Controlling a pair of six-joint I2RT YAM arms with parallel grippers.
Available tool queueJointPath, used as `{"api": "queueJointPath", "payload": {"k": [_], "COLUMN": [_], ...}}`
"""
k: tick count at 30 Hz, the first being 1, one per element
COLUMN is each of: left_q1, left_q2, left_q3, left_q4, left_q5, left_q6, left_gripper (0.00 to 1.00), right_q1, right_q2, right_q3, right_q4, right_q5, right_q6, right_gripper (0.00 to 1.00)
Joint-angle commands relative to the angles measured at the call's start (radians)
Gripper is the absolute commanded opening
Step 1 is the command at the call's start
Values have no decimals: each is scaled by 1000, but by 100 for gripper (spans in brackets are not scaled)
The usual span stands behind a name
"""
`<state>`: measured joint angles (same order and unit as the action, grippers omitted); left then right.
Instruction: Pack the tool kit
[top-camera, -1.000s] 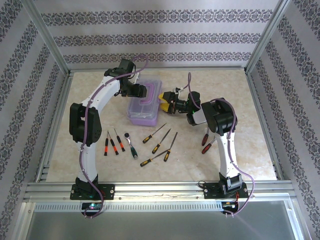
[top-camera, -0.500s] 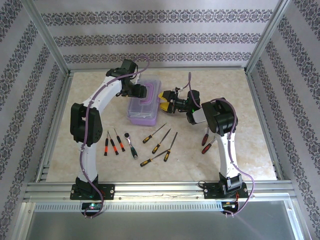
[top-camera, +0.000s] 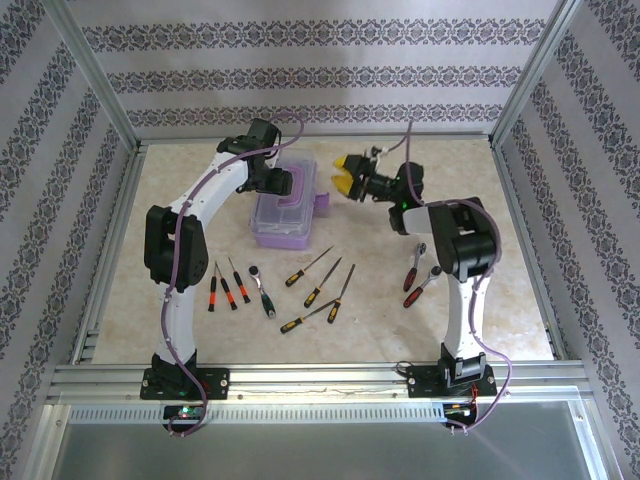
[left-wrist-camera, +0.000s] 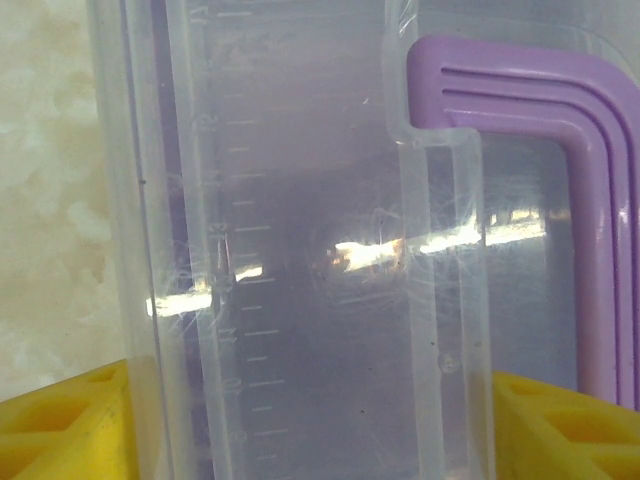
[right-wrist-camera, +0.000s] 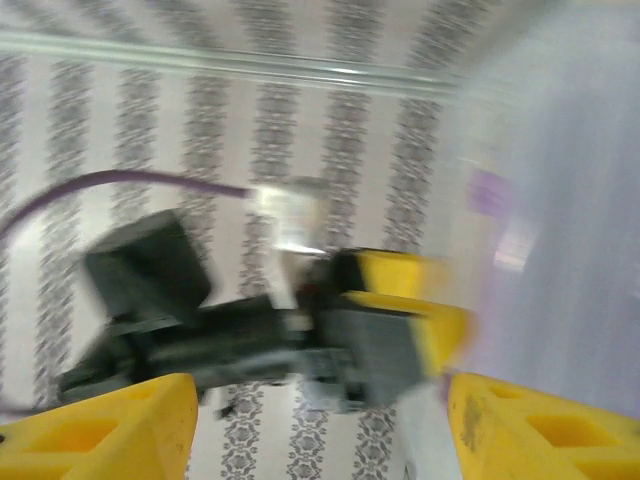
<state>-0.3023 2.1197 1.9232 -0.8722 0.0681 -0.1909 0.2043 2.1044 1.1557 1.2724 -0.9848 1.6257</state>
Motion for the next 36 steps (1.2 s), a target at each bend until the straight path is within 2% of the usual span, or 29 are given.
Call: {"api": "queueJointPath", "payload": {"k": [1, 6, 11, 13, 17, 18, 20, 21, 23, 27, 29, 31, 36], "left_q1": [10, -33, -80, -100, -142, -153, -165, -167, -167, -167, -167, -167, -167], "left_q2": [137, 159, 229, 274, 358, 371, 381, 378, 363, 311, 284, 255, 194], "left_q3": [-81, 20, 209, 301, 459, 489, 519, 527, 528, 543, 562, 584, 599], "left_q4": [-178, -211, -254, -282, -330, -340, -343, -343, -338, -341, -347, -355, -350], "left_q5": [-197, -126, -21, -7, 29, 35, 39, 36, 27, -2, -7, -14, 6], "left_q6": [24, 22, -23, -34, -48, -51, -56, -58, -62, -53, -47, -41, -42], "left_gripper": [59, 59, 59, 59, 59, 60, 60, 61, 63, 79, 89, 95, 95], "right_q1": [-9, -45, -100, -121, -149, -149, -138, -126, -104, -76, -60, -37, -1], "right_q2": [-29, -59, -141, -187, -339, -390, -475, -517, -584, -670, -694, -702, -646], "right_q3": [4, -96, -186, -211, -216, -196, -162, -145, -136, -148, -179, -214, -237], "right_q4": [116, 98, -71, -216, -742, -934, -1183, -1291, -1398, -1451, -1417, -1360, -1303], "right_q5": [-28, -20, -25, -9, 104, 178, 328, 425, 572, 746, 785, 814, 810], "right_q6": [9, -57, -200, -297, -667, -792, -970, -1045, -1132, -1190, -1199, -1207, -1199], "right_gripper": [65, 61, 56, 53, 53, 54, 56, 57, 58, 58, 59, 60, 60]}}
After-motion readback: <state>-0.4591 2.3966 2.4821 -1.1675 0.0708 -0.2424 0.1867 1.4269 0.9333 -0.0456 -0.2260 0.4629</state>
